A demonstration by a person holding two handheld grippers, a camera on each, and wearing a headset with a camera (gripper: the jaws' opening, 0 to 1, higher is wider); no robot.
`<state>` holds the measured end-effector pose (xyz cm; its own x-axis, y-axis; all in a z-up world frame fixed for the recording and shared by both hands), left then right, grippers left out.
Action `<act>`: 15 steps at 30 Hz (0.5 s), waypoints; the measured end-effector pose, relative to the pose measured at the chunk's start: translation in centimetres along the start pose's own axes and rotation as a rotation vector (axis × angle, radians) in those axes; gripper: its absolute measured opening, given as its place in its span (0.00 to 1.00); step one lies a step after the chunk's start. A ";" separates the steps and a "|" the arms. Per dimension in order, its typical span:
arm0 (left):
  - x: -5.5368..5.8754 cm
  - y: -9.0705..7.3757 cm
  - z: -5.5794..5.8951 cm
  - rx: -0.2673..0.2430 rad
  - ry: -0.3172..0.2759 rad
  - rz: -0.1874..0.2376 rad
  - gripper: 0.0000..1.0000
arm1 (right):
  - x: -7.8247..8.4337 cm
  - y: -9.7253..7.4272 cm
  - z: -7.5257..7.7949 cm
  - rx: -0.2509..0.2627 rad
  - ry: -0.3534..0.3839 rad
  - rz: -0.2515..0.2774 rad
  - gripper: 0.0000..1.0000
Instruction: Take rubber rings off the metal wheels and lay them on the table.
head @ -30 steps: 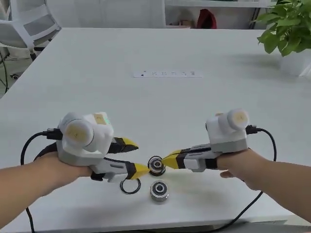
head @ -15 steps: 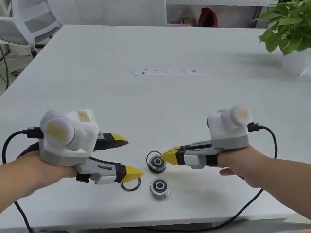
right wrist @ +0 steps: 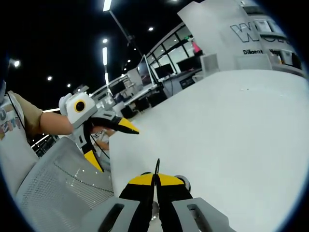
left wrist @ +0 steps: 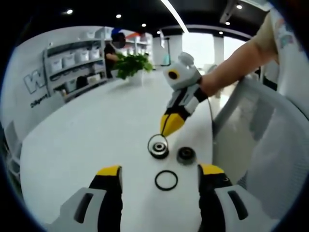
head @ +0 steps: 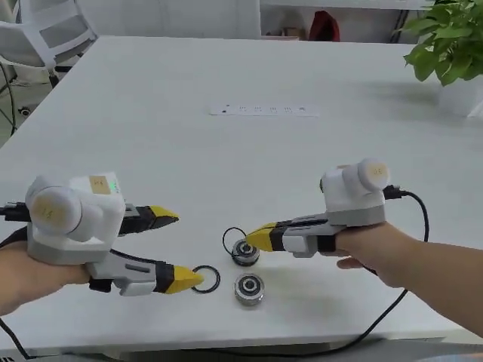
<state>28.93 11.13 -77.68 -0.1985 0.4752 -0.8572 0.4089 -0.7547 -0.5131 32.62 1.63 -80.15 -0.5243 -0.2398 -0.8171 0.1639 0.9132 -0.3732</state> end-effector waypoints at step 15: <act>0.8 -1.8 -0.4 -0.028 -0.012 0.017 0.68 | 0.1 2.4 -2.0 -0.071 0.005 -0.031 0.00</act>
Point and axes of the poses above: the centre of the closed fingertips' face, and the gripper's own axes: y roughly forward along the fingers, z roughly to its right, x roughly out of its underside, the point moved 2 cm from there along -y, roughly backward along the fingers, and after that the axes turned 1 degree about z, right-handed, at the moved point
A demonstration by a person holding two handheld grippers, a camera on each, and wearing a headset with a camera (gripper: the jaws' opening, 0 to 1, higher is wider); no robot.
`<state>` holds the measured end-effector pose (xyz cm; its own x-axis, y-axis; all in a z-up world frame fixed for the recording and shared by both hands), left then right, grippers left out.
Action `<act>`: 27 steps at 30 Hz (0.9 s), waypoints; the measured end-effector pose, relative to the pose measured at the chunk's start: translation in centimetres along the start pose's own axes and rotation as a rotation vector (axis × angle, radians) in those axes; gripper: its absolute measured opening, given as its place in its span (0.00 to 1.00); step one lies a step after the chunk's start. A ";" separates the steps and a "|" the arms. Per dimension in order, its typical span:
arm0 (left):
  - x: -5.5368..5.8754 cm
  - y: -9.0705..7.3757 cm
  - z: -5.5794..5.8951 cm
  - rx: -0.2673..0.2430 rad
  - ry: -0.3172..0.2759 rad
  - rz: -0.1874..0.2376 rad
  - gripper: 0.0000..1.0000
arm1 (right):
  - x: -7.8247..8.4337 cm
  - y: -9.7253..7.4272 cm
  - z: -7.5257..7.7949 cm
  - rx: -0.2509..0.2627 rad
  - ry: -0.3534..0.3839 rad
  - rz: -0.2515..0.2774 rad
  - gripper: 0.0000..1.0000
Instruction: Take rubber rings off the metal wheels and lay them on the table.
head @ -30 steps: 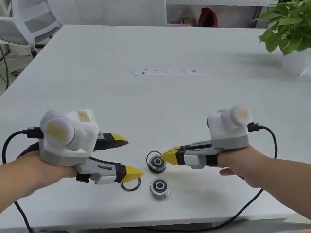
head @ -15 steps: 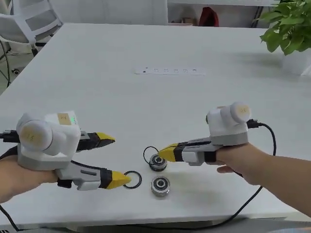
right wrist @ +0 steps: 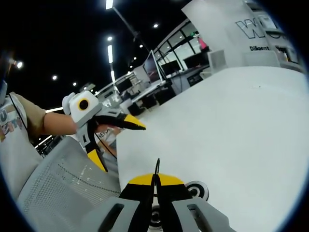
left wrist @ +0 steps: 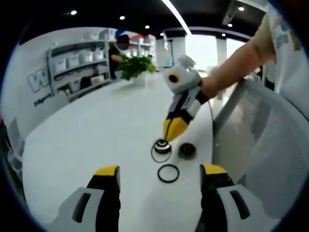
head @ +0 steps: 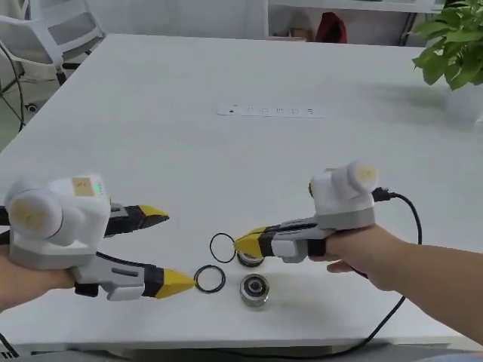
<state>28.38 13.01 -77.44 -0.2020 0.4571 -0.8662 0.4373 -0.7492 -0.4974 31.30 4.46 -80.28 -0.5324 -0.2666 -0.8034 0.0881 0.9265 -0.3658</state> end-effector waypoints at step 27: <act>1.0 -1.1 -0.1 -0.014 -0.016 -0.001 0.70 | 2.1 2.5 -1.5 -0.077 0.037 -0.085 0.00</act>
Point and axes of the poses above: the centre of the closed fingertips' face, and the gripper's own axes: y roughly forward along the fingers, z roughly to its right, x roughly out of its underside, the point moved 2 cm from there along -y, roughly backward along the fingers, and after that the axes turned 1 degree about z, right-handed, at the moved point
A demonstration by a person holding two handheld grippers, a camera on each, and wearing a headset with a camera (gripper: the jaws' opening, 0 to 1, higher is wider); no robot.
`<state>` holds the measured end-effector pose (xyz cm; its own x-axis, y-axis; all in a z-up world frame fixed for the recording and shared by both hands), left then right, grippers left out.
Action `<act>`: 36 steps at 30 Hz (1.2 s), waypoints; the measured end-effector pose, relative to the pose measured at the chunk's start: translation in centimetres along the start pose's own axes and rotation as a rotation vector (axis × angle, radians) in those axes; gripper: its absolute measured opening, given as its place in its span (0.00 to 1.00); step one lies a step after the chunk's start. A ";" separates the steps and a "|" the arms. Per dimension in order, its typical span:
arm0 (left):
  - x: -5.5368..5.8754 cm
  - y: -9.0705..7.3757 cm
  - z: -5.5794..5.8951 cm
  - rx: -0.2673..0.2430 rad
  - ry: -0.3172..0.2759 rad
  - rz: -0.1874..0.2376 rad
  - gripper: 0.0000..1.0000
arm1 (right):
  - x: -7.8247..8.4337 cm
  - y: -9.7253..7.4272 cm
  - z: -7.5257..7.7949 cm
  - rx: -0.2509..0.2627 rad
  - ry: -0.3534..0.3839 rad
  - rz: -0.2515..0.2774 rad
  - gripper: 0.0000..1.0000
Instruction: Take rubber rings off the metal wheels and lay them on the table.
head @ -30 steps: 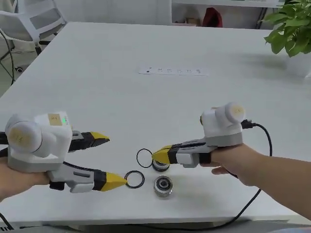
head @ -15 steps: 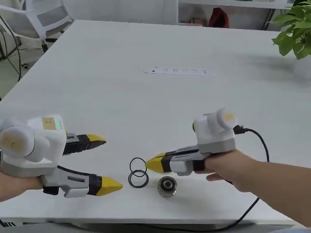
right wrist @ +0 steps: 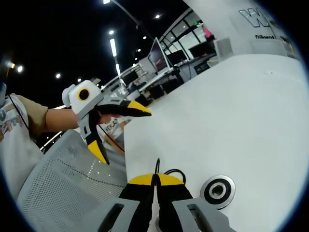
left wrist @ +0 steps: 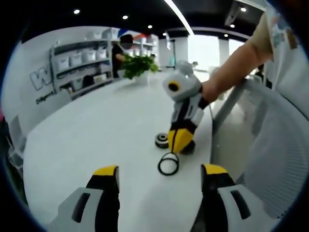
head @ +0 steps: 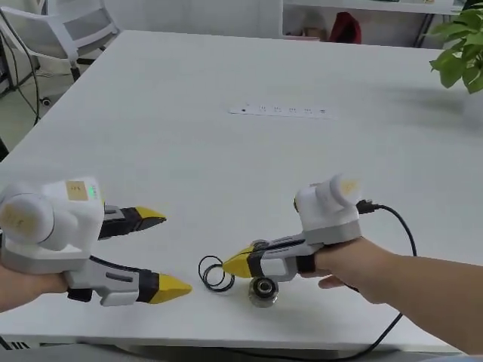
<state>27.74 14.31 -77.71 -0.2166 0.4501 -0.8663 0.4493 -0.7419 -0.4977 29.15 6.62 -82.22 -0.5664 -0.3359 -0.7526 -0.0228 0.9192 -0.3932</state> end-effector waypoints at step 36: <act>0.5 0.1 -0.2 0.001 -0.005 -0.027 0.69 | 1.0 -0.3 1.1 0.070 -0.036 -0.064 0.16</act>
Point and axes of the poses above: the centre of the closed fingertips' face, and the gripper's own axes: y roughly forward along the fingers, z roughly to its right, x roughly out of its underside, the point moved 2 cm from there along -y, roughly backward along the fingers, and after that the axes turned 1 degree about z, right-handed, at the moved point
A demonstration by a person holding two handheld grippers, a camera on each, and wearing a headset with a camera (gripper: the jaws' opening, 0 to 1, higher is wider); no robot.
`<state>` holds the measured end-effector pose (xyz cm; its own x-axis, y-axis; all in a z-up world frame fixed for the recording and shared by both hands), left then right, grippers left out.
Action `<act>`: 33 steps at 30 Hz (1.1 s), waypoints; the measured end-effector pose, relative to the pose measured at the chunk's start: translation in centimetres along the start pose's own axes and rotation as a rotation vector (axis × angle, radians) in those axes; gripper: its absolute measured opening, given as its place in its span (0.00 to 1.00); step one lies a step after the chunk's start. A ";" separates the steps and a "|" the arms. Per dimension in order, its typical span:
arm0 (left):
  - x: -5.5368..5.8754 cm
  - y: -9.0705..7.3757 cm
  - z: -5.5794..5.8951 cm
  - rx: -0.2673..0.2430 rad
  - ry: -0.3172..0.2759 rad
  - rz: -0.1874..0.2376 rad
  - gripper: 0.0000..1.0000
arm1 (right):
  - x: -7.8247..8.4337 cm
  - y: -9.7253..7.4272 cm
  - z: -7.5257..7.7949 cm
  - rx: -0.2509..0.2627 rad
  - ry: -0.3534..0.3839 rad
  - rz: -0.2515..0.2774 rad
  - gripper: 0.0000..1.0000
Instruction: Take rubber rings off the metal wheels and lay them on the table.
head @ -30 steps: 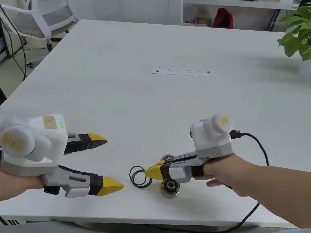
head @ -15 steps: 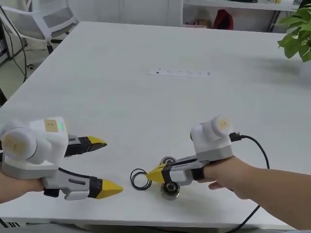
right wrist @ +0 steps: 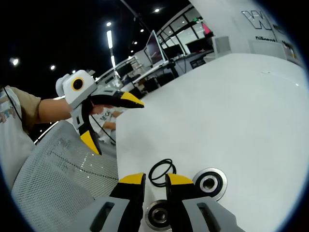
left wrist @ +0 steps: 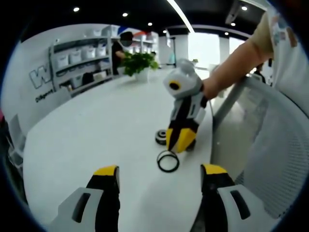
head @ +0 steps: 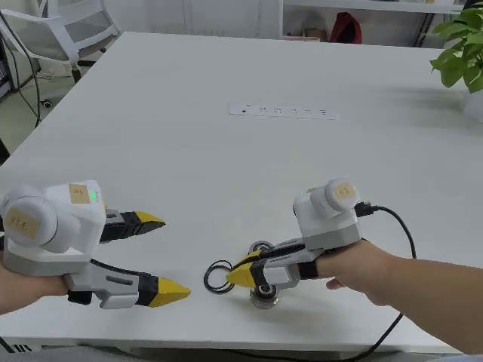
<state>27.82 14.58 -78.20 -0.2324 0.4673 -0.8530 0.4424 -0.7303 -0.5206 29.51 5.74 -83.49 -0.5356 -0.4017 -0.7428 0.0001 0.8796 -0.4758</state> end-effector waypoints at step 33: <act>-2.5 2.5 -0.6 0.038 0.051 -0.002 0.68 | -2.0 -4.9 2.5 0.091 -0.012 0.113 0.23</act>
<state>30.05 11.88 -77.33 -0.1889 0.4929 -0.8493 0.4083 -0.7472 -0.5245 32.72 1.61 -80.84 -0.5180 -0.3048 -0.7992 0.1366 0.8929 -0.4291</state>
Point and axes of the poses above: the centre of the closed fingertips' face, and the gripper's own axes: y roughly forward along the fingers, z roughly to its right, x roughly out of its underside, the point moved 2 cm from there along -y, roughly backward along the fingers, and after that the axes turned 1 degree about z, right-handed, at the moved point
